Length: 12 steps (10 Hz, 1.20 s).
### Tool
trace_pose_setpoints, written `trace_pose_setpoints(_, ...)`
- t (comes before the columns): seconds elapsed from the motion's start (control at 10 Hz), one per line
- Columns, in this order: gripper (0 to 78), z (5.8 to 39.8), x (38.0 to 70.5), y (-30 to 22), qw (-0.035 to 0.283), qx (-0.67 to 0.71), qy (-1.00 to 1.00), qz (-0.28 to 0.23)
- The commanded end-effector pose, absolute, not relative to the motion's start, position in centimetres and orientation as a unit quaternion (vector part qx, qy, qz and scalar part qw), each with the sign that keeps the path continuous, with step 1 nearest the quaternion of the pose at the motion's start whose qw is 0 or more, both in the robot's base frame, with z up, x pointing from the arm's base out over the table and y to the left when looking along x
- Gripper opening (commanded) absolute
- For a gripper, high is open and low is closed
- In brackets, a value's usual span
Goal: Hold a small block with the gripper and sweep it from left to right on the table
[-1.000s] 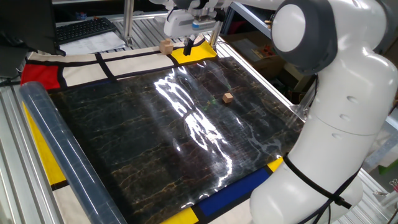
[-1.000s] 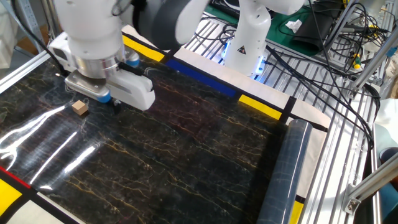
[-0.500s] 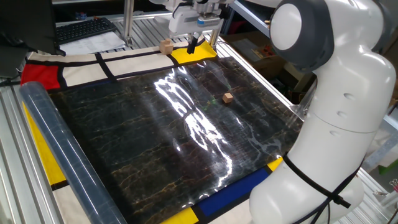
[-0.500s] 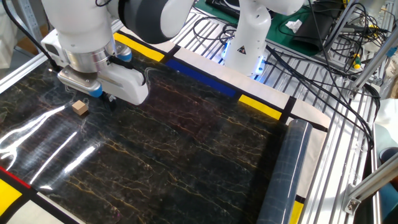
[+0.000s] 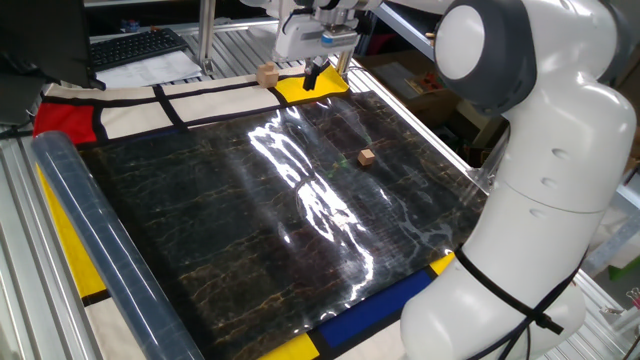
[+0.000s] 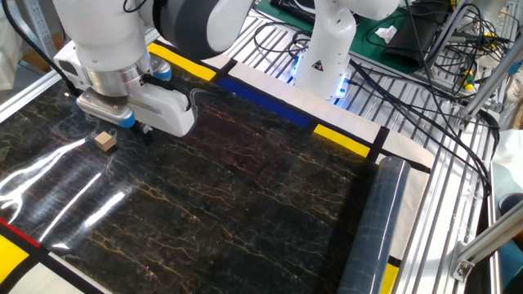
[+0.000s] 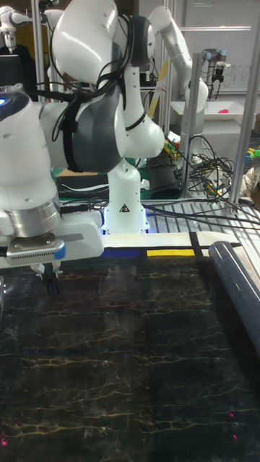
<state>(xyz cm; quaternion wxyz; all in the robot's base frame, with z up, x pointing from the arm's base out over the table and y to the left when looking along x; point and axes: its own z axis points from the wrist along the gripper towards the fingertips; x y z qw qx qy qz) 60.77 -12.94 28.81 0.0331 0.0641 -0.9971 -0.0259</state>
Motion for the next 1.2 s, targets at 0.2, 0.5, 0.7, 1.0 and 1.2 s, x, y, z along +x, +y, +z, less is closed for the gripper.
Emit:
trace_pose_setpoints(0.2, 0.0, 27.24, 60.83, -12.93, 0.03, 0.066, -0.996, -0.042)
trace_pose_setpoints(0.5, 0.0, 27.24, 60.83, -12.93, 0.033, 0.081, -0.995, -0.042)
trace_pose_setpoints(0.7, 0.0, 27.24, 60.83, -12.93, 0.036, 0.081, -0.995, -0.041)
trace_pose_setpoints(1.0, 0.0, 27.24, 60.83, -12.93, 0.039, 0.076, -0.996, -0.01)
trace_pose_setpoints(1.2, 0.0, 27.24, 60.83, -12.93, 0.043, 0.078, -0.996, 0.003)
